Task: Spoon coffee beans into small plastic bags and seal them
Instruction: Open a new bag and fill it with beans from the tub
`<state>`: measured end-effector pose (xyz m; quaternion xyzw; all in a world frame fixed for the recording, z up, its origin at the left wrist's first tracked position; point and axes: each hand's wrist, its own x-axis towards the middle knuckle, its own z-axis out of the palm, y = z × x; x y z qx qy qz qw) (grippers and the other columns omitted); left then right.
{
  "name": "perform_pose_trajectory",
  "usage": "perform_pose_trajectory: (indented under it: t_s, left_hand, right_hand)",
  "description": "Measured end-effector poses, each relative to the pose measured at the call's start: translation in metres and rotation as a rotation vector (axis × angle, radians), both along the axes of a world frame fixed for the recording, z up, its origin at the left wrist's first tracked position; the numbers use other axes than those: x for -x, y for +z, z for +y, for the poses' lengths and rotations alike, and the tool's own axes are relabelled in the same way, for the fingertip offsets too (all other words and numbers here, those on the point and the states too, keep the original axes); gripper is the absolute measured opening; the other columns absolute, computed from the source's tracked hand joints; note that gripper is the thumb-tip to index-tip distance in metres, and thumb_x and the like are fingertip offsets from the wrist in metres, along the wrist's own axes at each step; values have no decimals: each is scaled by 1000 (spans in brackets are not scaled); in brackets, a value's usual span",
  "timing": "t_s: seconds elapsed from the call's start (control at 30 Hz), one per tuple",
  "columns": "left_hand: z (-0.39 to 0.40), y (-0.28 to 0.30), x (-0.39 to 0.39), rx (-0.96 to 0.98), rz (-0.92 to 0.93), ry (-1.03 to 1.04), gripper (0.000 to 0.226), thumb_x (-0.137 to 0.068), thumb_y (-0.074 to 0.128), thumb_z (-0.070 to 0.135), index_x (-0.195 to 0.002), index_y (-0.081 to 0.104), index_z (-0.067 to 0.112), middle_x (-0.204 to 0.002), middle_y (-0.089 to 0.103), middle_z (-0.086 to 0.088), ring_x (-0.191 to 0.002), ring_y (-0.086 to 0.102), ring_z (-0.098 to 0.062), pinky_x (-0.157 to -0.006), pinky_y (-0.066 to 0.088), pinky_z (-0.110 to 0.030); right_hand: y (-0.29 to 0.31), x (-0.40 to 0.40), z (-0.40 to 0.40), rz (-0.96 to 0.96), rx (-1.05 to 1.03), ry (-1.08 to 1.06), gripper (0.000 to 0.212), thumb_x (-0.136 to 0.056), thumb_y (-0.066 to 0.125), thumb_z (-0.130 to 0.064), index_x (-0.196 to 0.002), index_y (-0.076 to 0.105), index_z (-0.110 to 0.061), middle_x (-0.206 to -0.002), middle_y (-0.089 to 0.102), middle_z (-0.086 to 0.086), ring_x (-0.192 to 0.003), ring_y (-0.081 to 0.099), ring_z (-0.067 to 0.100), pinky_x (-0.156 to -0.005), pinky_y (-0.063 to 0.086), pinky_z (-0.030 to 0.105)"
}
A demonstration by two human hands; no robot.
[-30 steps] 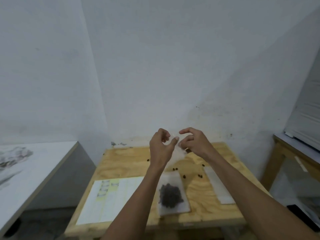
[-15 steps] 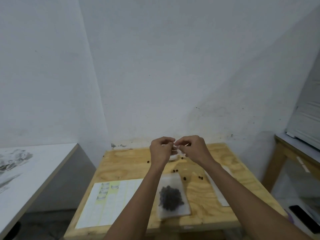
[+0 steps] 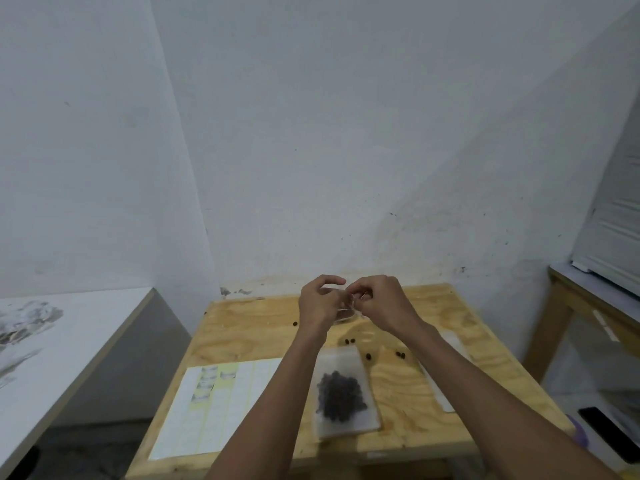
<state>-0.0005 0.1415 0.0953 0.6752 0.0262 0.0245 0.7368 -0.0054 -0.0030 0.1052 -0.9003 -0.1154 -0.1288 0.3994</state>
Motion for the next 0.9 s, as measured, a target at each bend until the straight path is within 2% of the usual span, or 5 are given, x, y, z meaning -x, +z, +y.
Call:
perform_pose_trajectory:
  t_s: [0.3, 0.43, 0.57, 0.8, 0.9]
  left_hand:
    - [-3, -9, -8, -296, -203, 16, 34, -80, 61, -16, -102, 74, 6, -69, 69, -10, -58, 66, -20, -66, 62, -40]
    - [-8, -13, -9, -410, -216, 66, 37, -79, 62, -13, -107, 76, 8, -69, 69, -5, -56, 62, -12, -61, 55, -26]
    - [-8, -22, -4, -529, -237, 44, 41, -83, 65, -9, -115, 77, 14, -66, 63, 2, -50, 52, -1, -55, 45, -10]
    - [-4, -8, -5, -629, -360, -60, 56, -84, 61, -8, -131, 69, 22, -54, 46, 5, -44, 38, -6, -50, 37, -12]
    - [0, -7, -6, -598, -370, -88, 55, -87, 60, -8, -133, 67, 21, -56, 46, 2, -46, 36, -6, -51, 37, -11]
  right_hand:
    - [-4, 0, 3, 12, 11, -85, 28, -87, 66, 0, -104, 81, -16, -78, 69, -12, -68, 65, 0, -64, 50, 9]
    - [-14, -4, 9, -20, 79, -132, 33, -88, 65, 0, -113, 79, -15, -86, 74, -4, -78, 69, 9, -77, 59, 27]
    - [-20, -7, -1, -11, 159, -201, 38, -90, 62, -2, -126, 72, -10, -113, 72, 8, -97, 67, 18, -80, 53, 26]
    - [-20, -1, -8, -128, 103, -115, 31, -87, 65, -1, -108, 62, -23, -98, 64, -4, -79, 58, 6, -65, 44, 19]
    - [-19, -3, -12, -123, 114, -53, 25, -91, 60, -3, -97, 75, -22, -91, 75, -1, -64, 59, 0, -67, 56, 32]
